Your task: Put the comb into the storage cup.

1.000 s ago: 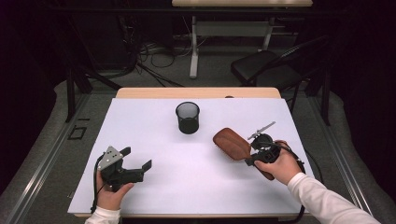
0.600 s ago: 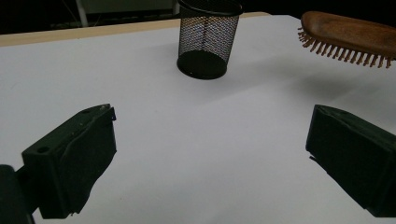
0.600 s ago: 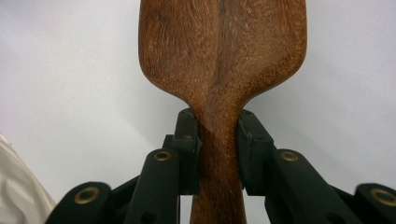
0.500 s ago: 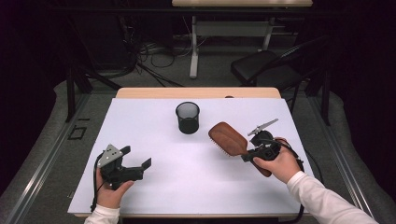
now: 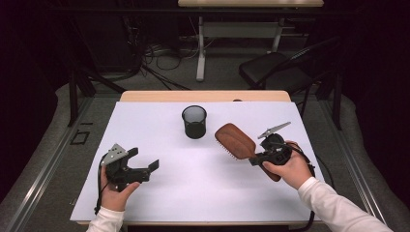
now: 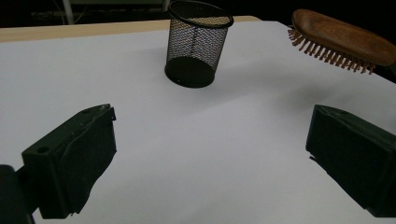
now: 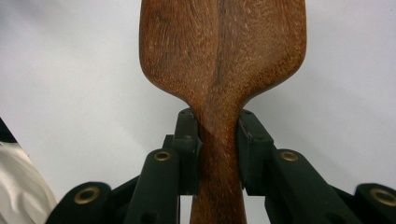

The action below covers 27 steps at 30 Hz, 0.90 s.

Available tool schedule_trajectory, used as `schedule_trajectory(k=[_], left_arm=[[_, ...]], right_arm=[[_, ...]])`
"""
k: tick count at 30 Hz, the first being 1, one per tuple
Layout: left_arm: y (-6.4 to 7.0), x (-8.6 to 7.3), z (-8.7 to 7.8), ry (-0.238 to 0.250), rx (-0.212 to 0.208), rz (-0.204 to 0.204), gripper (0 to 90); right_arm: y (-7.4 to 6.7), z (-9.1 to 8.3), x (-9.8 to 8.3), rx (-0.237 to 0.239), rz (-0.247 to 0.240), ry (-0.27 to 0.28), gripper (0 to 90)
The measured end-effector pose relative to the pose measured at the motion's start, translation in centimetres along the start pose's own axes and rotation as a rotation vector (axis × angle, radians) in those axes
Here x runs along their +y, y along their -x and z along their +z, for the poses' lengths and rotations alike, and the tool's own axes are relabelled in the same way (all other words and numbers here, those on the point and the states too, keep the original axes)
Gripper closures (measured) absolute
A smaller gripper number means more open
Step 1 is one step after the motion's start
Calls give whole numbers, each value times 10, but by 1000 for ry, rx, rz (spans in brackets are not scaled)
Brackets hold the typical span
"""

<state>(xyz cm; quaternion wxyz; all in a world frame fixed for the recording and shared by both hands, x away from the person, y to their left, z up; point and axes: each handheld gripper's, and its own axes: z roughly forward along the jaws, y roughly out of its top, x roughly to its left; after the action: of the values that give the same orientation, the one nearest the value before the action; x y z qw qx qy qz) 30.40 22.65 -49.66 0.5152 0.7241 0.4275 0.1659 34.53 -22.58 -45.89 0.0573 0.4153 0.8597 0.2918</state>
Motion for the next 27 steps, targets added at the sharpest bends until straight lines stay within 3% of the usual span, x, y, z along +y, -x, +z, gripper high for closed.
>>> schedule_trajectory(k=[12, 18, 19, 27], left_arm=[[5, 17, 10, -65, -47, 17, 17], [6, 26, 18, -98, -88, -11, 18], [6, 29, 21, -125, -97, -18, 18], [9, 40, 29, -186, -134, -29, 19]], right_arm=[[-2, -2, 2, 10, -7, 18, 722], [-3, -4, 3, 14, -8, 23, 722], [-4, -5, 4, 16, -10, 22, 722], [-6, -6, 6, 18, -12, 42, 722]])
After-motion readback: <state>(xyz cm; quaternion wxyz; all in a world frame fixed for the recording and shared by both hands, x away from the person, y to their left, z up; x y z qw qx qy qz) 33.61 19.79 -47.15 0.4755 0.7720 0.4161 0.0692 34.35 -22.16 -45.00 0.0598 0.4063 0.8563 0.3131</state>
